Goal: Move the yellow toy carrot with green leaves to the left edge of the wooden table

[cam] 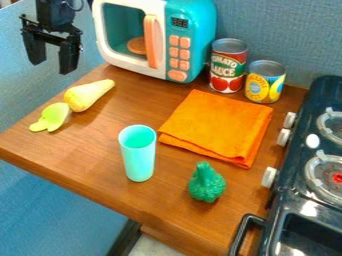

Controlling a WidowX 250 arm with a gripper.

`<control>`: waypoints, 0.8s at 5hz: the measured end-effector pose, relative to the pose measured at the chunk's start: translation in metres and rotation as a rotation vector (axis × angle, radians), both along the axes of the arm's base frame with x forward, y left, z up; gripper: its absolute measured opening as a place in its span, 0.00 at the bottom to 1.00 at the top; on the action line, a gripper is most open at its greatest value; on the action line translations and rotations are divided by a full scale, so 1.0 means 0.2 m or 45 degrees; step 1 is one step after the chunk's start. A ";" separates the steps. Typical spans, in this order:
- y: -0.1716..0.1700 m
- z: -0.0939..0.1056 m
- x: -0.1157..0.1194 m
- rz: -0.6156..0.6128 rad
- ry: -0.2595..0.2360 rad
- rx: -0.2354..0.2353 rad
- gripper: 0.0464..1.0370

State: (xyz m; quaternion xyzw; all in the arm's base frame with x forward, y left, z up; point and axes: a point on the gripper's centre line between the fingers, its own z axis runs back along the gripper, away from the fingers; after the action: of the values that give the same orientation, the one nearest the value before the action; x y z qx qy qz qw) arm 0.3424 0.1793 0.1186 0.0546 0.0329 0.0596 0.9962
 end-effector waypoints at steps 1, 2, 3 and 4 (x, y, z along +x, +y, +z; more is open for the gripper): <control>0.00 -0.08 0.09 -0.012 0.050 0.018 0.97; -0.03 -0.15 0.19 -0.029 0.081 0.021 0.97; -0.03 -0.21 0.26 -0.011 0.077 0.013 0.97; -0.06 -0.25 0.32 -0.010 0.100 0.020 0.97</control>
State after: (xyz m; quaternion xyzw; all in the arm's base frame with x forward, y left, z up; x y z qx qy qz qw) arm 0.4059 0.1670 0.0692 0.0650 0.0711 0.0537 0.9939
